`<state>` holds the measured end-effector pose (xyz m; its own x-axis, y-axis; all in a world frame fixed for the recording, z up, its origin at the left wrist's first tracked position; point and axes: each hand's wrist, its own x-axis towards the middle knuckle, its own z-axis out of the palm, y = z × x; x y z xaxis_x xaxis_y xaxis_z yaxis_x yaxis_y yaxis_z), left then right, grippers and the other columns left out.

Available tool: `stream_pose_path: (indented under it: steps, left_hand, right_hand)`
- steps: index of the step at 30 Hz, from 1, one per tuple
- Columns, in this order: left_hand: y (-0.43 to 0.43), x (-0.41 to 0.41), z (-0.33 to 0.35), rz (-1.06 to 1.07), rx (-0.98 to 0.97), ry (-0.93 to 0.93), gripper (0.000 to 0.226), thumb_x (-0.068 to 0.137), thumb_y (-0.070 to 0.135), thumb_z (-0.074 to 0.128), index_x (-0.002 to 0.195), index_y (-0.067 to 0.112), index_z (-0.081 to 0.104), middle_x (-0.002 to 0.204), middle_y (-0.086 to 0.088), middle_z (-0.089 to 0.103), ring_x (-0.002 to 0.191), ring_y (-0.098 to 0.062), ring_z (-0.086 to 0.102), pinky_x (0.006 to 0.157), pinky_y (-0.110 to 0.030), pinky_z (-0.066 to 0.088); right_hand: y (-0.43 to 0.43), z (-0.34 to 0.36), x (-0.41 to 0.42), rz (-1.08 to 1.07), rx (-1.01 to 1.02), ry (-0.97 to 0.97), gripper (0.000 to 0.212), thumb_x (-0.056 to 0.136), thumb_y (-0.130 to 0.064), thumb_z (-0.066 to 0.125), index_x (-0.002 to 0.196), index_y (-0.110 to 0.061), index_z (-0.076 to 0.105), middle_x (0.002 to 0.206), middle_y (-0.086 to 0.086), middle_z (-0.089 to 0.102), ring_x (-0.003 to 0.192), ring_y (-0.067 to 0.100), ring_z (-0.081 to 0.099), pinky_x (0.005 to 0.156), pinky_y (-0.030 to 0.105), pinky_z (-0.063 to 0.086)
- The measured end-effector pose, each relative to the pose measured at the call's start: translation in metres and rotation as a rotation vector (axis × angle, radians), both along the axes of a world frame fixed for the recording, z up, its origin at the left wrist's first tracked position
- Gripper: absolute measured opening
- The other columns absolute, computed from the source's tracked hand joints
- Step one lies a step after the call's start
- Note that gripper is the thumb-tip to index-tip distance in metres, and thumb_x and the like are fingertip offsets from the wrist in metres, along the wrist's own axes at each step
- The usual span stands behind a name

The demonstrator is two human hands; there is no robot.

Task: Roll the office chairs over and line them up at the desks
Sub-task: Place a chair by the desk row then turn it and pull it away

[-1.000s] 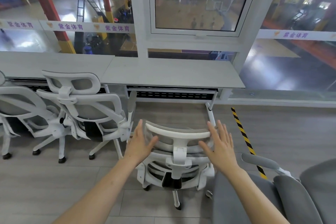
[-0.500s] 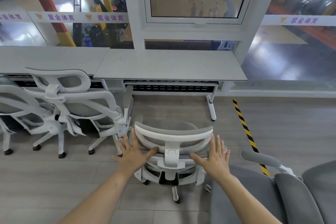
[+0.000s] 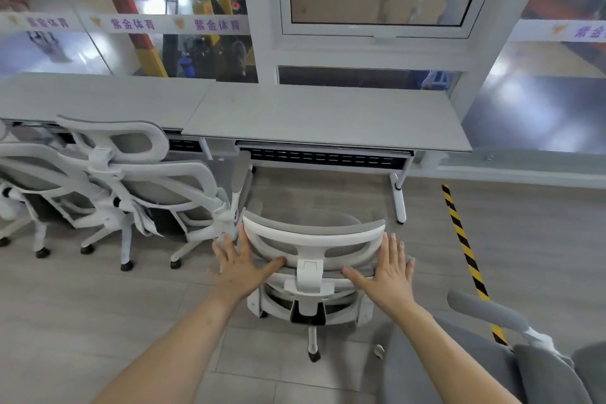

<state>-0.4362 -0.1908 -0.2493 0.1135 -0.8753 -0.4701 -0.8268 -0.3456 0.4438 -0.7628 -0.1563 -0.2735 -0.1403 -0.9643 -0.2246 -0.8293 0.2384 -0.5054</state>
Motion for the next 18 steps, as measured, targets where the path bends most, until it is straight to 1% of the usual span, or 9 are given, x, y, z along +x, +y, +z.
stream_pose_path:
  steps: [2, 3, 7, 10, 13, 15, 18]
  left_hand:
    - [-0.011, 0.000, 0.001, -0.007, 0.003, -0.016, 0.136, 0.050, 0.111, 0.040, 0.130, 0.051, -0.052, 0.166, -0.007, -0.036, 0.148, -0.036, -0.040, 0.118, -0.077, 0.001]
    - [-0.018, 0.000, 0.001, -0.009, 0.004, -0.025, 0.136, 0.049, 0.111, 0.039, 0.130, 0.051, -0.052, 0.166, -0.006, -0.036, 0.149, -0.036, -0.039, 0.118, -0.077, 0.001]
    - [-0.050, 0.001, 0.002, -0.022, 0.004, -0.045, 0.139, 0.056, 0.108, 0.043, 0.146, 0.046, -0.044, 0.167, -0.005, -0.035, 0.152, -0.035, -0.035, 0.118, -0.077, 0.000]
    - [-0.077, 0.005, 0.006, -0.030, -0.005, -0.026, 0.137, 0.061, 0.104, 0.047, 0.148, 0.046, -0.042, 0.167, -0.006, -0.035, 0.152, -0.034, -0.035, 0.118, -0.075, -0.003]
    - [-0.103, 0.005, 0.007, -0.048, -0.006, -0.021, 0.135, 0.066, 0.101, 0.049, 0.149, 0.044, -0.041, 0.167, -0.008, -0.034, 0.153, -0.035, -0.033, 0.119, -0.074, -0.002]
    - [-0.119, 0.005, 0.008, -0.051, -0.016, -0.017, 0.136, 0.065, 0.102, 0.049, 0.148, 0.044, -0.042, 0.167, -0.007, -0.035, 0.152, -0.035, -0.034, 0.118, -0.075, -0.001]
    - [-0.141, 0.004, 0.006, -0.063, -0.007, -0.021, 0.135, 0.065, 0.103, 0.046, 0.149, 0.043, -0.041, 0.166, -0.007, -0.036, 0.152, -0.034, -0.035, 0.119, -0.073, -0.001]
  right_hand:
    - [-0.011, -0.001, -0.001, -0.006, -0.004, -0.001, 0.133, 0.066, -0.103, 0.035, 0.158, -0.028, -0.024, 0.168, -0.004, -0.026, 0.153, 0.018, -0.028, 0.124, 0.050, -0.016]
    - [-0.018, -0.001, -0.001, -0.008, -0.002, -0.002, 0.132, 0.067, -0.103, 0.036, 0.158, -0.028, -0.024, 0.168, -0.004, -0.025, 0.153, 0.018, -0.028, 0.124, 0.050, -0.016]
    - [-0.045, -0.002, 0.003, -0.017, -0.013, 0.004, 0.131, 0.069, -0.102, 0.036, 0.158, -0.028, -0.025, 0.168, -0.004, -0.026, 0.152, 0.017, -0.029, 0.124, 0.050, -0.016]
    - [-0.069, -0.003, 0.009, -0.029, -0.024, -0.012, 0.131, 0.069, -0.102, 0.036, 0.159, -0.028, -0.024, 0.169, -0.005, -0.025, 0.153, 0.016, -0.028, 0.124, 0.051, -0.017]
    - [-0.093, -0.004, 0.011, -0.047, -0.035, -0.011, 0.132, 0.068, -0.102, 0.038, 0.160, -0.027, -0.021, 0.169, -0.006, -0.021, 0.154, 0.017, -0.025, 0.124, 0.052, -0.016]
    - [-0.108, -0.005, 0.010, -0.057, -0.043, -0.012, 0.132, 0.067, -0.103, 0.037, 0.160, -0.026, -0.018, 0.170, -0.005, -0.019, 0.155, 0.017, -0.023, 0.124, 0.053, -0.015]
    - [-0.128, -0.005, 0.009, -0.065, -0.041, -0.022, 0.133, 0.065, -0.103, 0.037, 0.160, -0.027, -0.016, 0.170, -0.005, -0.018, 0.155, 0.017, -0.023, 0.124, 0.053, -0.015]
